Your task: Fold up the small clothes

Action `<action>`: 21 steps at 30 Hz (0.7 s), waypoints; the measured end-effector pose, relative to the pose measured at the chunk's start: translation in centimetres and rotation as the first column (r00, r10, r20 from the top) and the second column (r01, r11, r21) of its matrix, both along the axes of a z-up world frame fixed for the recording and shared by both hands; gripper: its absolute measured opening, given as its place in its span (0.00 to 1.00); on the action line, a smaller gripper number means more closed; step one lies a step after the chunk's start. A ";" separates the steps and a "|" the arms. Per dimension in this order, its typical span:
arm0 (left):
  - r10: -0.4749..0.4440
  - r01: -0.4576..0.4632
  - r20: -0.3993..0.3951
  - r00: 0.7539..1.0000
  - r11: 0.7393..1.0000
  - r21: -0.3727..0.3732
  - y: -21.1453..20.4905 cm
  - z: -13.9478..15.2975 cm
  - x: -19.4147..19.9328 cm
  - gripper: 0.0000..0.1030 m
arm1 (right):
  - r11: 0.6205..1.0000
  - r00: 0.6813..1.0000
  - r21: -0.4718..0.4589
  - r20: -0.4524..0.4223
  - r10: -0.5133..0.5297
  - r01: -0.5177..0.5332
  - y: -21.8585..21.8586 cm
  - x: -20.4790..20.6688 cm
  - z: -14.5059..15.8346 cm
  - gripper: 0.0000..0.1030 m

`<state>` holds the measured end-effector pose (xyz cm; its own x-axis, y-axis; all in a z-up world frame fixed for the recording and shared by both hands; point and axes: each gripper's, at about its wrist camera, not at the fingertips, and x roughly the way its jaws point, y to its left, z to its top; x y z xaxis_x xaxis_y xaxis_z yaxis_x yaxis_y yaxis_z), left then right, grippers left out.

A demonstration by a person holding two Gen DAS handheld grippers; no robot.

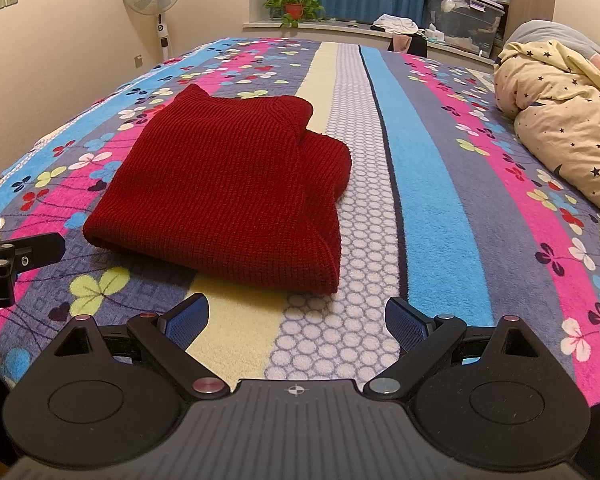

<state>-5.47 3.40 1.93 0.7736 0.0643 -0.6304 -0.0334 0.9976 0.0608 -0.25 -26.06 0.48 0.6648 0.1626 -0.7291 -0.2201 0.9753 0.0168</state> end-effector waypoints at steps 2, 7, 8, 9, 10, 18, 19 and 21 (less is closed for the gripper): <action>0.000 0.000 0.001 1.000 1.000 0.000 0.0 0.0 0.0 0.99 | 1.000 1.000 0.000 0.000 -0.001 0.001 0.0 0.0 0.0 0.92; 0.001 -0.001 0.000 1.000 1.000 0.000 0.0 0.0 0.0 0.99 | 1.000 1.000 0.000 0.000 0.000 0.000 0.0 0.0 0.0 0.92; 0.000 0.000 0.000 1.000 1.000 0.000 0.0 0.0 0.0 0.99 | 1.000 1.000 0.000 0.000 -0.001 0.001 0.0 0.0 0.0 0.92; 0.000 0.000 0.001 1.000 1.000 0.000 0.0 0.0 0.0 0.99 | 1.000 1.000 0.000 0.000 -0.001 0.001 0.0 0.0 0.0 0.92; 0.001 -0.001 0.001 1.000 1.000 0.000 0.0 0.0 0.0 0.99 | 1.000 1.000 0.000 0.000 -0.001 0.001 0.0 0.0 0.0 0.92; 0.001 -0.001 0.001 1.000 1.000 0.000 -0.1 0.0 0.0 0.99 | 1.000 1.000 0.000 0.000 -0.001 0.001 0.0 0.0 0.0 0.92; 0.000 0.000 0.002 1.000 1.000 0.000 -0.1 0.0 0.0 0.99 | 1.000 1.000 0.001 0.000 -0.002 0.002 0.1 0.0 0.0 0.92; -0.002 0.002 0.003 1.000 1.000 0.001 -0.2 0.0 0.0 0.99 | 1.000 1.000 0.000 0.000 -0.002 0.002 0.1 0.0 0.0 0.92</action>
<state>-5.48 3.20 1.95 0.7758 0.0639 -0.6278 -0.0320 0.9976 0.0620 -0.26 -26.01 0.48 0.6651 0.1617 -0.7290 -0.2185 0.9757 0.0172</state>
